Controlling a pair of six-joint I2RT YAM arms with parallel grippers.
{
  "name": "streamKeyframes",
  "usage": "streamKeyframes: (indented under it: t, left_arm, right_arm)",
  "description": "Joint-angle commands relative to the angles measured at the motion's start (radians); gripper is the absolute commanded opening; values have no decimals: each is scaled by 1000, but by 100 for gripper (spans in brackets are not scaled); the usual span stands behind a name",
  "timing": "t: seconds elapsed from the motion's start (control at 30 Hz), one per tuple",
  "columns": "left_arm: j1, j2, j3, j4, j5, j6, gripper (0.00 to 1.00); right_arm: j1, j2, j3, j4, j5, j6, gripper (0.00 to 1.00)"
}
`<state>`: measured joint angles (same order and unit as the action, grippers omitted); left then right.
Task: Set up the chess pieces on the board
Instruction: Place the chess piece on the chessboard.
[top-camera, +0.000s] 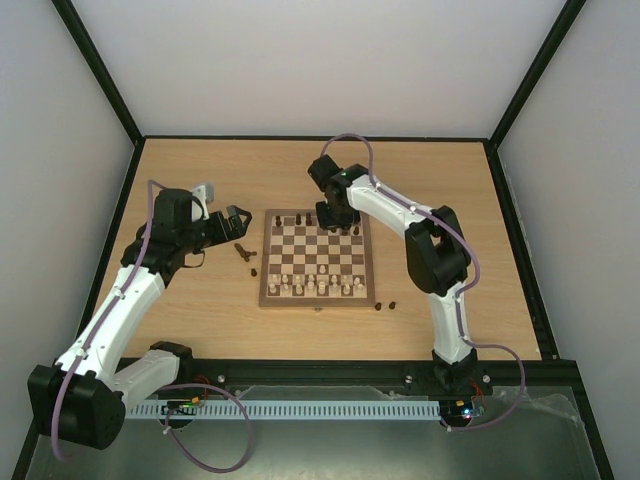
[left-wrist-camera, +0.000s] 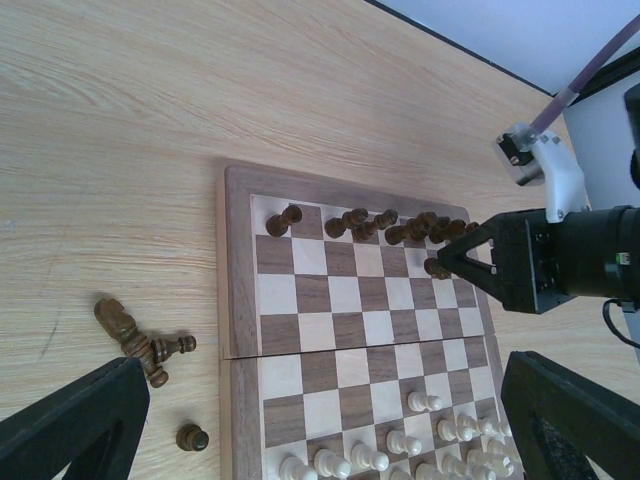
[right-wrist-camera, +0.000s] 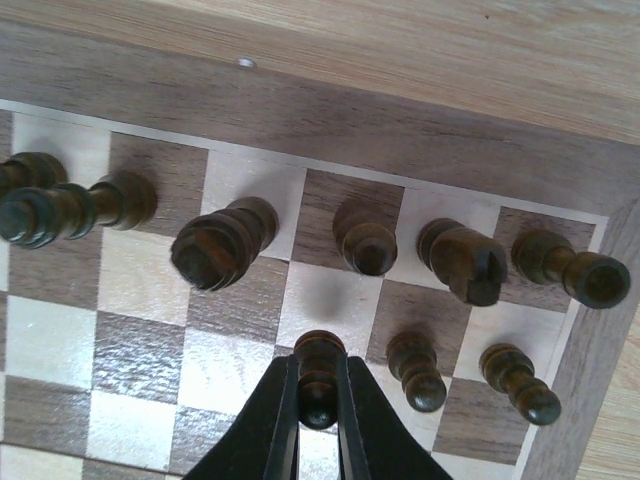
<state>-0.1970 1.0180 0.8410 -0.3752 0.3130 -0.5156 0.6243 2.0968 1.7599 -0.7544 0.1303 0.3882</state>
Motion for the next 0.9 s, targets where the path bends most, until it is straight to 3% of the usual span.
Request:
streamKeyframes:
  t: [0.0, 0.6, 0.87]
  left_arm:
    - [5, 5, -6, 15, -3, 2, 100]
    - [5, 3, -6, 16, -3, 4, 99]
    - [5, 0, -6, 12, -5, 5, 100]
  right_arm:
    - [8, 29, 27, -48, 17, -11, 8]
    - [8, 61, 33, -33, 28, -12, 9]
    - [8, 56, 41, -41, 26, -12, 17]
